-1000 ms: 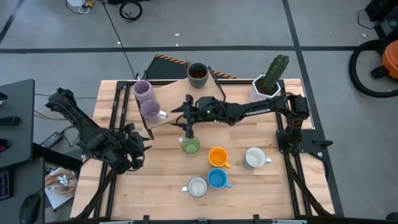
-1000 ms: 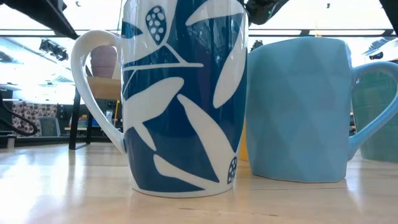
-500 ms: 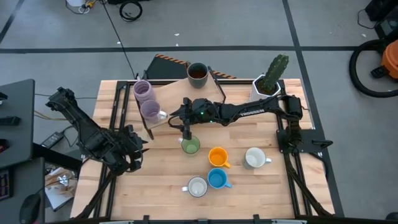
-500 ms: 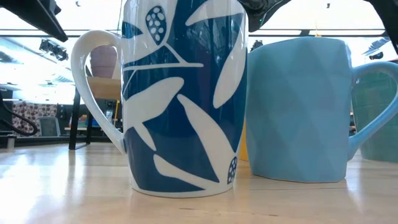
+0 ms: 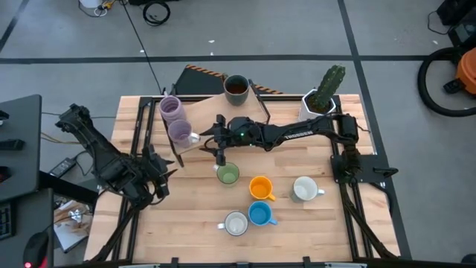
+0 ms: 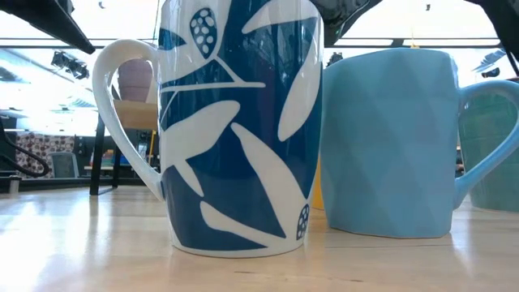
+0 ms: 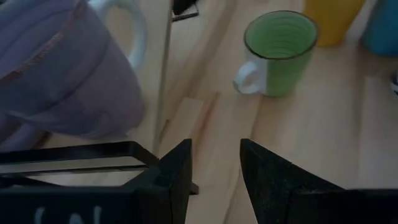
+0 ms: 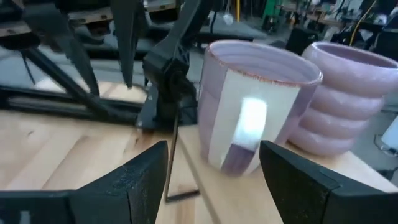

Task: Place coffee mugs
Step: Put the purple mug on the shelf aligned with the other purple mug

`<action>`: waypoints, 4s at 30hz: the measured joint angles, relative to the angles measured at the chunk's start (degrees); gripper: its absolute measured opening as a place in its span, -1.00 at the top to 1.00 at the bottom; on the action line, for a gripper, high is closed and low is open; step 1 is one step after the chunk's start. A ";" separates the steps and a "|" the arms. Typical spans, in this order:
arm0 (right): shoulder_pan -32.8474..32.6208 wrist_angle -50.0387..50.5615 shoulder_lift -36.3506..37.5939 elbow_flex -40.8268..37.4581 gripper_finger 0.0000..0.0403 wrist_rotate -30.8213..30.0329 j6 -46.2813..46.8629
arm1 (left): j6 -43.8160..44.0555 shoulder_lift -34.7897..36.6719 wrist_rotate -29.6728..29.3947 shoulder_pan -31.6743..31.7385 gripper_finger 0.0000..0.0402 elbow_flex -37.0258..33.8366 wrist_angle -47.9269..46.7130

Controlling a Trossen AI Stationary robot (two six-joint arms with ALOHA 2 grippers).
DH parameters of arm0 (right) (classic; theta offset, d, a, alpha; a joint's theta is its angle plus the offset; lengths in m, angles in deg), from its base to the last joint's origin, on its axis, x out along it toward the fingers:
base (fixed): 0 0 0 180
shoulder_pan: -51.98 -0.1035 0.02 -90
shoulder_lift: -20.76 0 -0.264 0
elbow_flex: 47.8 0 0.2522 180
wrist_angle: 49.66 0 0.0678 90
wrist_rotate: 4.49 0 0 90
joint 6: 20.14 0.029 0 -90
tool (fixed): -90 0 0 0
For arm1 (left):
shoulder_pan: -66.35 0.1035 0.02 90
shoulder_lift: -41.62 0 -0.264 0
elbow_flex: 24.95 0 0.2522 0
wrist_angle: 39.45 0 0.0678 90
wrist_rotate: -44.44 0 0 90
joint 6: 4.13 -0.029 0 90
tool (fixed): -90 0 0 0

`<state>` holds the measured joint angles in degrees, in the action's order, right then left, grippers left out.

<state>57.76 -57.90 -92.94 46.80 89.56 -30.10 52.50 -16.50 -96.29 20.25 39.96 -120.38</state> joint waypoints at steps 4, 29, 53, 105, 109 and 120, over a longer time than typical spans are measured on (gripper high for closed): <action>0.57 0.17 -0.74 -0.24 -0.29 0.22 0.97 | 0.84 -0.01 -0.65 1.43 0.30 0.00 -0.71; -0.73 -2.92 -0.69 -0.11 -0.29 4.18 2.30 | 1.22 0.01 -4.12 10.60 0.30 0.00 -0.58; -1.83 -1.81 -0.43 -0.15 -0.24 6.41 2.15 | 1.06 0.01 -7.15 14.43 0.30 0.00 -0.58; 2.78 12.84 0.29 4.62 -0.24 1.59 5.31 | 1.28 0.01 -4.99 10.88 0.30 -0.02 2.18; 2.44 9.29 -0.27 4.77 -0.24 1.72 5.24 | 1.28 0.01 -6.04 10.88 0.30 -0.02 2.46; 2.52 7.03 -3.56 4.57 -0.24 2.05 6.82 | 1.23 0.02 -7.09 10.94 0.30 -0.02 2.60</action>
<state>60.27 -50.87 -96.49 51.37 91.62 -23.27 53.74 -16.48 -103.38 31.19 39.94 -117.78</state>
